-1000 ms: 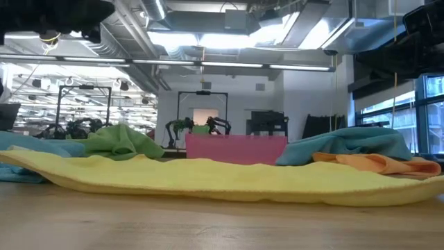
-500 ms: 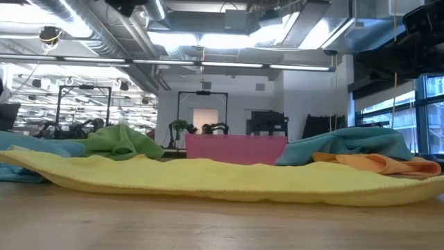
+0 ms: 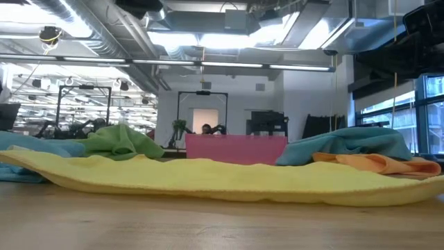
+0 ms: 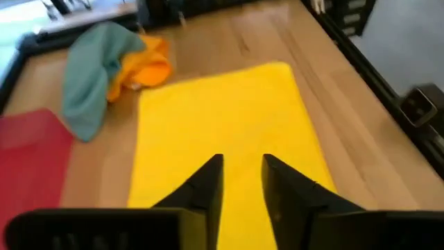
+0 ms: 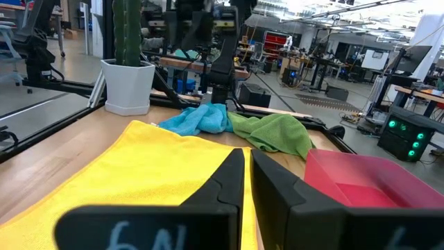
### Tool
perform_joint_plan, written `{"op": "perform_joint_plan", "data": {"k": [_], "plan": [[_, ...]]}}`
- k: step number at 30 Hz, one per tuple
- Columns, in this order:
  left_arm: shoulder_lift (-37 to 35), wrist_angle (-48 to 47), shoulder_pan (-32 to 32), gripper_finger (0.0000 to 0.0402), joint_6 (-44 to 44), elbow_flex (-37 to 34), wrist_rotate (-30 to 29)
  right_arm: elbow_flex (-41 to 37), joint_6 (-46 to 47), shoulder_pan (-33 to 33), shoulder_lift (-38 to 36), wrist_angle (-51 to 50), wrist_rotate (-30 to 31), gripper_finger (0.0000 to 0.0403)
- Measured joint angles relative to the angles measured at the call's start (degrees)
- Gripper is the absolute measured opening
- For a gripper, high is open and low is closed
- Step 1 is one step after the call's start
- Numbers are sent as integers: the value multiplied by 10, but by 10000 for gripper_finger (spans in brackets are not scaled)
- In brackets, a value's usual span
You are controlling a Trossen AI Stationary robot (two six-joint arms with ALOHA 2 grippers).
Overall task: Roll microfiber towels into tight, uniform cylinder then place into a basket
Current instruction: Roll the yellow microfiber cloth
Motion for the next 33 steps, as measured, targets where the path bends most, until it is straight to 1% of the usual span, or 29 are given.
{"op": "perform_joint_plan", "data": {"k": [3, 5, 11, 14, 16, 20, 23, 29, 33], "plan": [[6, -50, -17, 124, -26, 24, 0, 0, 0, 0, 0, 0, 0, 29], [6, -80, -31, 134, -46, 31, 0, 0, 0, 0, 0, 0, 0, 29], [11, -128, -91, 134, -109, 32, 0, 0, 0, 0, 0, 0, 0, 29], [46, -103, -139, 134, -163, 32, -2, 0, 0, 0, 0, 0, 0, 29], [87, -106, -169, 133, -172, 40, -2, 0, 0, 0, 0, 0, 0, 29], [167, -171, -195, 133, -184, 75, -14, 0, 0, 0, 0, 0, 0, 29], [208, -203, -200, 133, -205, 98, -4, 0, 0, 0, 0, 0, 0, 29], [242, -201, -218, 133, -218, 113, 4, 0, 0, 0, 0, 0, 0, 29], [257, -196, -223, 133, -238, 113, -13, 0, 0, 0, 0, 0, 0, 29]]}}
